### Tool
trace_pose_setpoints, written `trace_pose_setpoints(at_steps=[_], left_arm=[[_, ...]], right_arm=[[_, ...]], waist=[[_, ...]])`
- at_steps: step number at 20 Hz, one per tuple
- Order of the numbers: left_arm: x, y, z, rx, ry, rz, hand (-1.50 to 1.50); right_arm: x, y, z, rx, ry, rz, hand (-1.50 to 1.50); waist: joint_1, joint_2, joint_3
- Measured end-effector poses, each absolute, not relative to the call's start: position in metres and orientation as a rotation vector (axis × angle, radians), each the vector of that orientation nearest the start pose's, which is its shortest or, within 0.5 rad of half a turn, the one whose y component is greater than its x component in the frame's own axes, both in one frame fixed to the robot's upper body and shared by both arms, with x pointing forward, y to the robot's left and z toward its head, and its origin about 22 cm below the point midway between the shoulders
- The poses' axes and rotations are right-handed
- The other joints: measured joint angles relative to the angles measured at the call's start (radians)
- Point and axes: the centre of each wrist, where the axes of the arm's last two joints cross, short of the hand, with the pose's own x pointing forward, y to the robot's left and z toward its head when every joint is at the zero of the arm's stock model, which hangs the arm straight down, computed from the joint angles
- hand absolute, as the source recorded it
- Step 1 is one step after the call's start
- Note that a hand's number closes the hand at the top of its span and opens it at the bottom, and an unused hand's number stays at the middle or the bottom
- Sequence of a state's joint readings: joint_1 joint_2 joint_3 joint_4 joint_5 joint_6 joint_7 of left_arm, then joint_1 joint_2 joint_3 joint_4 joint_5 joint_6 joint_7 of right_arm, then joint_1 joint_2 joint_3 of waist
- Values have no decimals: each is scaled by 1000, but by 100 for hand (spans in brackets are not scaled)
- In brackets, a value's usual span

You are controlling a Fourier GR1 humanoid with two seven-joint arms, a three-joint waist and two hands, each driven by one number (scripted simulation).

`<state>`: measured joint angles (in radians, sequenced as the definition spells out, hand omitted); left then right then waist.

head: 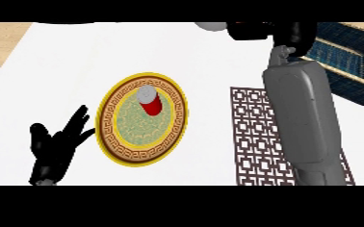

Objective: Pick the tomato from the placemat and place it in the basket

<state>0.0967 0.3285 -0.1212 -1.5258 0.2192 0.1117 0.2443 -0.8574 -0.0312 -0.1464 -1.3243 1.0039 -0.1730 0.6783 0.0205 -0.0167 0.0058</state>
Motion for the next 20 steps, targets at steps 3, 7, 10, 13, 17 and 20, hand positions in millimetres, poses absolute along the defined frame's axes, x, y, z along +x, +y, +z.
trace_pose_setpoints(at_steps=[3, 7, 10, 13, 17, 20], left_arm=[[213, 292, -16, 140, -1161, -32, 0], [217, 295, -16, 154, -1157, -27, 0], [218, 297, -16, 152, -1161, -31, 0], [217, 297, -17, 144, -1167, -30, 0], [216, 298, -18, 148, -1180, -28, 0], [216, 296, -19, 155, -1182, -27, 0]], right_arm=[[385, -137, 250, -1066, -1476, 93, 150], [386, -134, 306, -1155, -1447, -1, 150], [387, -145, 338, -1195, -1435, -66, 150], [389, -160, 362, -1221, -1414, -121, 150], [394, -188, 381, -1242, -1369, -150, 150], [399, -211, 386, -1258, -1330, -155, 150]], waist=[[-8, 0, 2], [-11, 5, 5], [-11, 7, 5], [-10, 9, 5], [-9, 11, 6], [-8, 12, 7]])
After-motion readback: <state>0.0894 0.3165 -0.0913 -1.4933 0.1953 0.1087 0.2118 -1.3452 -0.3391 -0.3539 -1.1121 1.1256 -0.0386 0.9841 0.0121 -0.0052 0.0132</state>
